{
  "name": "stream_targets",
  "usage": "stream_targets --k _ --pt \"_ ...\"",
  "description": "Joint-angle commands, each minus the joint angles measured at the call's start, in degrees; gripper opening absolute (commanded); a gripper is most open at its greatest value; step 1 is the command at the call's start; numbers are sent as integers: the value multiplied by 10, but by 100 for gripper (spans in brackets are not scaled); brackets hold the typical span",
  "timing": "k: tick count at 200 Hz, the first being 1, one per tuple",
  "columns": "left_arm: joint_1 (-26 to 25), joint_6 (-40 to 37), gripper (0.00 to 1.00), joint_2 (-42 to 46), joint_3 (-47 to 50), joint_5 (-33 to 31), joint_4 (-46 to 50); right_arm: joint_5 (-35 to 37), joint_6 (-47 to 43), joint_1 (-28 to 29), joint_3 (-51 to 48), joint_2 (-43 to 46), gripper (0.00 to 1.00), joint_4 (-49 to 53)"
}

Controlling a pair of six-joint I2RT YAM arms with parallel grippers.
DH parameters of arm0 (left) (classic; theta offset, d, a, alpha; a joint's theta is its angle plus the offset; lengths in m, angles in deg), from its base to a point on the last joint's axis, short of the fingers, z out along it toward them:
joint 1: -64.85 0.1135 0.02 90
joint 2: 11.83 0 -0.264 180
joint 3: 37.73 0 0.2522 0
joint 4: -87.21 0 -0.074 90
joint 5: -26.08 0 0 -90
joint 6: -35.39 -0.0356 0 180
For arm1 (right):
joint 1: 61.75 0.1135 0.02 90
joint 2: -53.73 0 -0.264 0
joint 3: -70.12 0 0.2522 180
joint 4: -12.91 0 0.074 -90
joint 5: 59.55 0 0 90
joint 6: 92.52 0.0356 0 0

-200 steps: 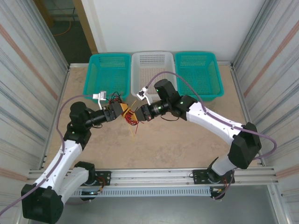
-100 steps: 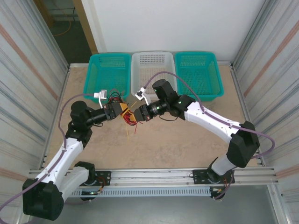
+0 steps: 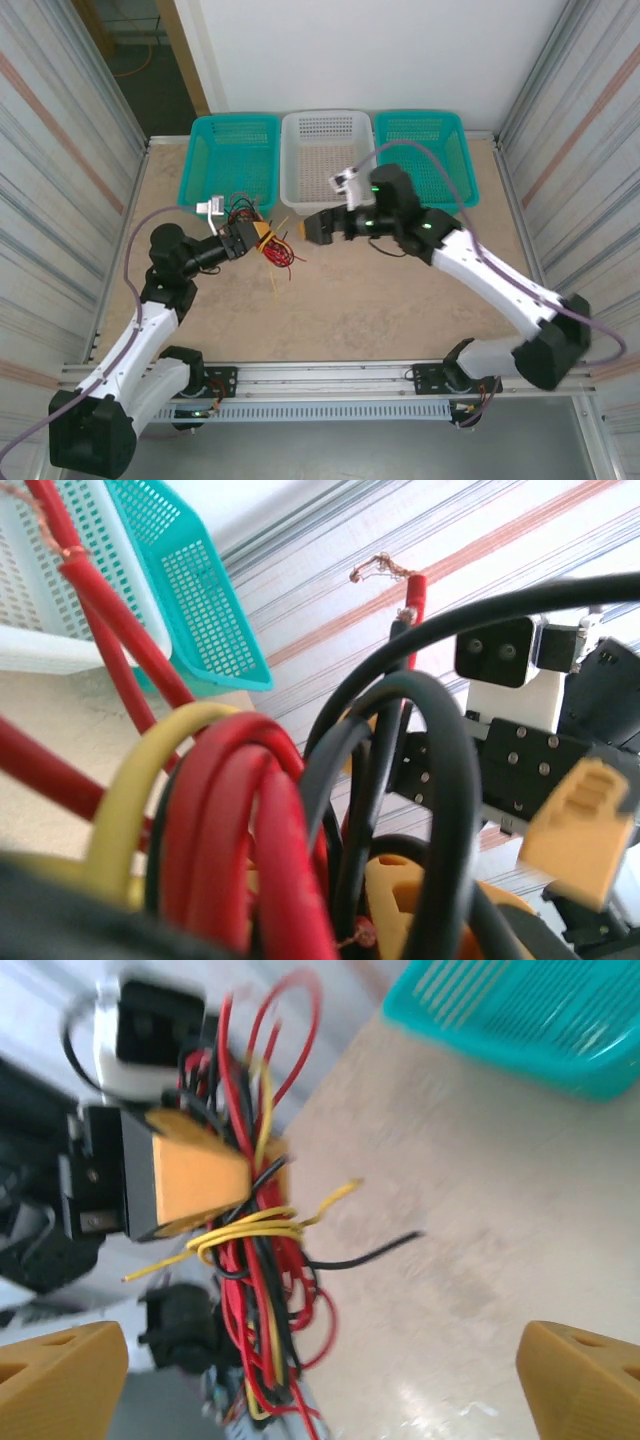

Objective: Untangle the cables

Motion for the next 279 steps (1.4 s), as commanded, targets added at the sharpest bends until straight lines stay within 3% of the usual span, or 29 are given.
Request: stream_targets --k 1,11,27,37,76,104,171,202,240,279 --pt "5 34 0 12 -3 -10 -82 8 70 -42 -45 55 97 -90" --pt "2 42 0 6 -7 -4 -97 -23 100 -54 -45 49 89 -105" --pt "-8 45 0 -6 -17 8 -113 -76 129 -62 -11 10 64 -101" --pt "-14 43 0 -14 -25 13 -115 -103 128 -58 19 -19 55 -87" --pt "-21 42 0 -52 -63 38 -137 -139 106 -20 74 -79 48 -113" --pt "-23 50 0 -76 -81 49 -160 -138 112 -16 91 -107 38 -120" --pt "-45 38 0 -106 -97 61 -164 -132 107 -8 87 -127 24 -117" --pt "-46 40 0 -107 -101 61 -167 -131 105 -11 81 -125 0 -117" --pt "-46 55 0 -113 -114 57 -185 -117 110 -17 69 -112 0 -117" --pt "-66 82 0 -118 -137 51 -216 -50 115 -30 70 -113 0 -93"
